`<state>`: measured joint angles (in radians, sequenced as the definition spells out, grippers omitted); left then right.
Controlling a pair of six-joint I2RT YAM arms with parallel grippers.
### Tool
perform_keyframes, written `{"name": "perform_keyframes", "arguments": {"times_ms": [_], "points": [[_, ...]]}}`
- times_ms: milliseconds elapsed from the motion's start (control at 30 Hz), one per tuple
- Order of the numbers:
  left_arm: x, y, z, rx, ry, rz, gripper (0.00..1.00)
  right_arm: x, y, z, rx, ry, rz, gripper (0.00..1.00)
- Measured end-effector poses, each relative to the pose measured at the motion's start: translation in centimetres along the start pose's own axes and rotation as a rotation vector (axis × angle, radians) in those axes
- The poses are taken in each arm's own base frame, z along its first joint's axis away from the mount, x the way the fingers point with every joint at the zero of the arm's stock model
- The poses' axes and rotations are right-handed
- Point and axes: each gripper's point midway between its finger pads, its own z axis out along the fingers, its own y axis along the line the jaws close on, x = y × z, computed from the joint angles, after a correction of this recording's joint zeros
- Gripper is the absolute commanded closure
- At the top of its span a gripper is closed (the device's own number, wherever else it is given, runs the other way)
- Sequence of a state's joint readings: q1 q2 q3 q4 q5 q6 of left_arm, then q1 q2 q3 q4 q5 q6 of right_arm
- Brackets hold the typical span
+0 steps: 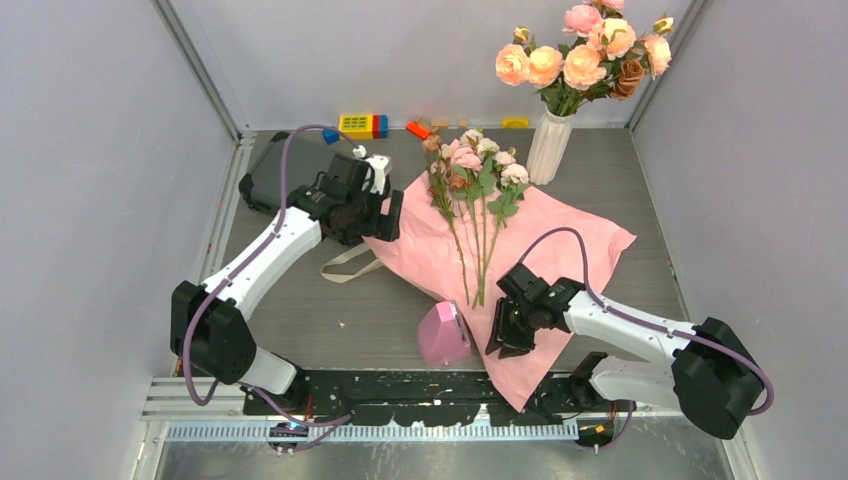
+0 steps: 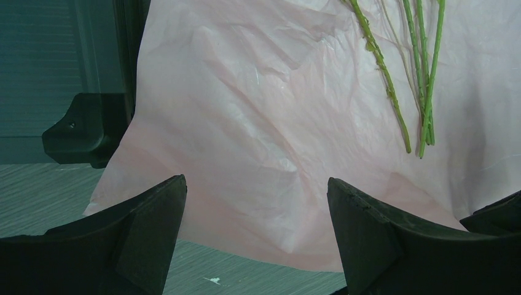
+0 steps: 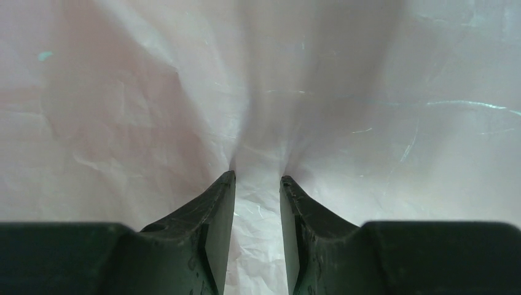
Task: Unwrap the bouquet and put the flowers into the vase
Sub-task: Unfold the wrapping paper at the center of the board.
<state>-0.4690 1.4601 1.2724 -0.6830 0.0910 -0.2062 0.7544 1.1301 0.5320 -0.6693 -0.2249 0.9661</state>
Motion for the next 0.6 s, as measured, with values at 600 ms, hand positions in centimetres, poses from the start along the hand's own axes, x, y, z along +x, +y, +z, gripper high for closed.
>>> {"name": "perform_keyframes", "arguments": {"times_ms": [600], "points": [[-0.7, -0.3, -2.2, 0.010, -0.064, -0.001, 0.13, -7.1, 3.7, -7.3, 0.017, -0.367, -0.007, 0.42]]}}
